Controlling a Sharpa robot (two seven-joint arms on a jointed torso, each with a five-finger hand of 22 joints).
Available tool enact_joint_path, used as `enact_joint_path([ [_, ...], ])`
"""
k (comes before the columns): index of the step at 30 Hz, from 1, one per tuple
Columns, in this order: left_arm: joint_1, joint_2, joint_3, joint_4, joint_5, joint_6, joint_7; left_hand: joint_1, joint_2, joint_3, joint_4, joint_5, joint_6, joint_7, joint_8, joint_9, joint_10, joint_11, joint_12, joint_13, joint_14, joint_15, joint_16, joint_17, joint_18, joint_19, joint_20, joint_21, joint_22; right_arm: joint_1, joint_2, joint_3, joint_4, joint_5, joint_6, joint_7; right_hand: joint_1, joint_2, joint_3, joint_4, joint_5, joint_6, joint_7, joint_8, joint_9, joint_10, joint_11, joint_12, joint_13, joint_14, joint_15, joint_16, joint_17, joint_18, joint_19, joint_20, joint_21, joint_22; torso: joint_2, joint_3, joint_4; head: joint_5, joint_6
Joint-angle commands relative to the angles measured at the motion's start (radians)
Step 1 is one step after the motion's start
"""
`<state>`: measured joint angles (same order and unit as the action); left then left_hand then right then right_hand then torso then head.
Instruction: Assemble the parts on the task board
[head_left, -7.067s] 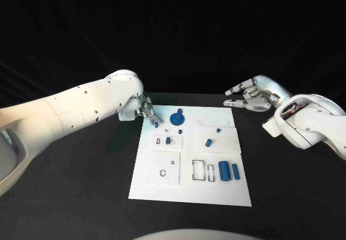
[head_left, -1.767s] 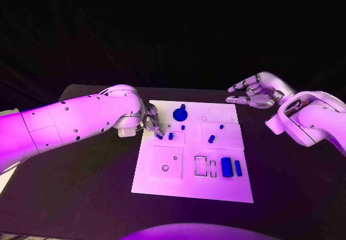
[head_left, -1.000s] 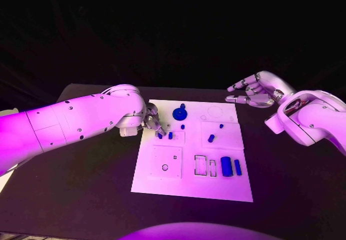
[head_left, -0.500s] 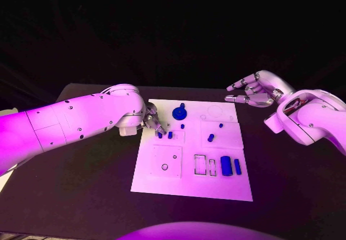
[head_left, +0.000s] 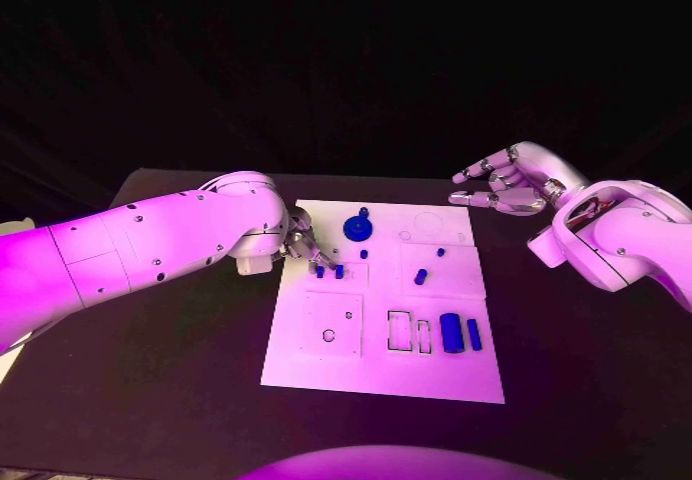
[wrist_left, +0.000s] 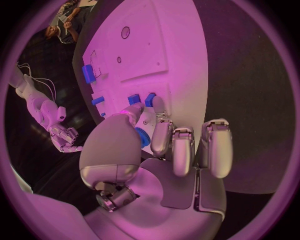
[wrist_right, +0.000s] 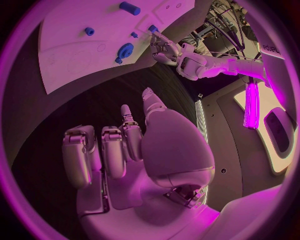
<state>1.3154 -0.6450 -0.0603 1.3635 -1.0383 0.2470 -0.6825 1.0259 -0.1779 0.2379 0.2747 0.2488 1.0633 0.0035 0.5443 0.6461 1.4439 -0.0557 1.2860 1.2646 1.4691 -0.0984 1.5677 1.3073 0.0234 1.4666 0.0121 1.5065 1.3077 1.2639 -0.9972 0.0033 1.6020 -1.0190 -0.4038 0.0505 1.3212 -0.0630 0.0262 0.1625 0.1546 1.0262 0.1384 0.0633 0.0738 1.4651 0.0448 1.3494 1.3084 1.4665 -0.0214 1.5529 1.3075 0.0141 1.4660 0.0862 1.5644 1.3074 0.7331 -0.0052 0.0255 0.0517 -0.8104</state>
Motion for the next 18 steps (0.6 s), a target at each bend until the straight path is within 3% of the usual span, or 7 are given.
enact_joint_path([
  [1, -0.008, -0.006, -0.005, 0.002, 0.001, -0.024, -0.026, 0.002, 0.015, -0.041, 0.012, 0.001, -0.005, 0.006, 0.003, -0.002, 0.002, 0.0, -0.002, 0.002, 0.102, -0.006, 0.003, 0.263, -0.002, 0.071, -0.006, 0.002, 0.185, -0.001, 0.0, 0.0, 0.002, -0.004, 0.007, 0.009, 0.0, 0.006, -0.009, 0.0, 0.007, 0.0, -0.002, 0.004, 0.002, 0.028, 0.005, -0.006, 0.157, 0.096, 0.001, -0.004, 0.229, -0.014, 0.105, 0.002, 0.006, 0.263, 0.0, 0.0004, 0.0, -0.001, 0.0],
  [6, -0.008, -0.019, -0.003, 0.014, 0.003, -0.07, 0.005, 0.003, 0.03, -0.075, 0.015, 0.002, -0.008, 0.006, 0.004, -0.005, -0.001, 0.001, -0.008, -0.003, 0.102, -0.007, 0.003, 0.263, -0.001, 0.07, -0.006, -0.001, 0.181, -0.001, -0.001, 0.0, 0.001, -0.003, 0.007, 0.008, 0.0, 0.006, -0.009, 0.0, 0.007, 0.0, -0.002, 0.004, 0.002, 0.028, 0.005, -0.006, 0.157, 0.096, 0.001, -0.004, 0.229, -0.014, 0.105, 0.002, 0.006, 0.263, 0.0, 0.0001, 0.0001, -0.004, 0.001],
  [11, -0.008, -0.039, -0.002, 0.037, 0.041, -0.181, 0.081, 0.016, 0.051, -0.09, 0.016, 0.007, -0.026, 0.011, 0.003, -0.009, -0.025, 0.003, -0.05, -0.046, 0.102, -0.006, 0.003, 0.263, 0.005, 0.059, -0.007, -0.022, 0.157, -0.001, 0.0, 0.0, 0.0, -0.003, 0.007, 0.009, 0.0, 0.007, -0.009, 0.0, 0.008, 0.0, -0.002, 0.004, 0.002, 0.028, 0.005, -0.005, 0.157, 0.096, 0.001, -0.003, 0.23, -0.014, 0.105, 0.002, 0.006, 0.263, 0.0, -0.0018, 0.0002, -0.008, 0.001],
  [14, -0.008, -0.049, -0.001, 0.047, 0.087, -0.265, 0.14, 0.026, 0.054, -0.093, 0.018, 0.009, -0.051, 0.018, -0.003, -0.014, -0.054, 0.009, -0.097, -0.092, 0.102, -0.004, 0.003, 0.263, 0.014, 0.044, -0.005, -0.051, 0.124, -0.001, 0.0, 0.0, -0.001, -0.003, 0.008, 0.008, 0.0, 0.007, -0.009, 0.0, 0.008, 0.0, -0.002, 0.004, 0.002, 0.028, 0.005, -0.005, 0.157, 0.096, 0.001, -0.003, 0.23, -0.014, 0.105, 0.002, 0.006, 0.263, 0.001, -0.0014, 0.0005, -0.007, 0.002],
  [18, -0.008, -0.059, -0.001, 0.054, 0.16, -0.372, 0.235, 0.041, 0.064, -0.085, 0.019, 0.011, -0.095, 0.036, -0.013, -0.026, -0.126, 0.024, -0.203, -0.198, 0.102, 0.007, 0.003, 0.263, 0.036, 0.003, 0.003, -0.132, 0.033, -0.001, -0.001, 0.0, -0.003, -0.003, 0.007, 0.008, 0.0, 0.007, -0.009, 0.0, 0.008, 0.0, -0.002, 0.004, 0.002, 0.028, 0.005, -0.005, 0.157, 0.096, 0.001, -0.003, 0.23, -0.014, 0.105, 0.002, 0.006, 0.263, 0.0, -0.0005, 0.0013, -0.009, 0.004],
])
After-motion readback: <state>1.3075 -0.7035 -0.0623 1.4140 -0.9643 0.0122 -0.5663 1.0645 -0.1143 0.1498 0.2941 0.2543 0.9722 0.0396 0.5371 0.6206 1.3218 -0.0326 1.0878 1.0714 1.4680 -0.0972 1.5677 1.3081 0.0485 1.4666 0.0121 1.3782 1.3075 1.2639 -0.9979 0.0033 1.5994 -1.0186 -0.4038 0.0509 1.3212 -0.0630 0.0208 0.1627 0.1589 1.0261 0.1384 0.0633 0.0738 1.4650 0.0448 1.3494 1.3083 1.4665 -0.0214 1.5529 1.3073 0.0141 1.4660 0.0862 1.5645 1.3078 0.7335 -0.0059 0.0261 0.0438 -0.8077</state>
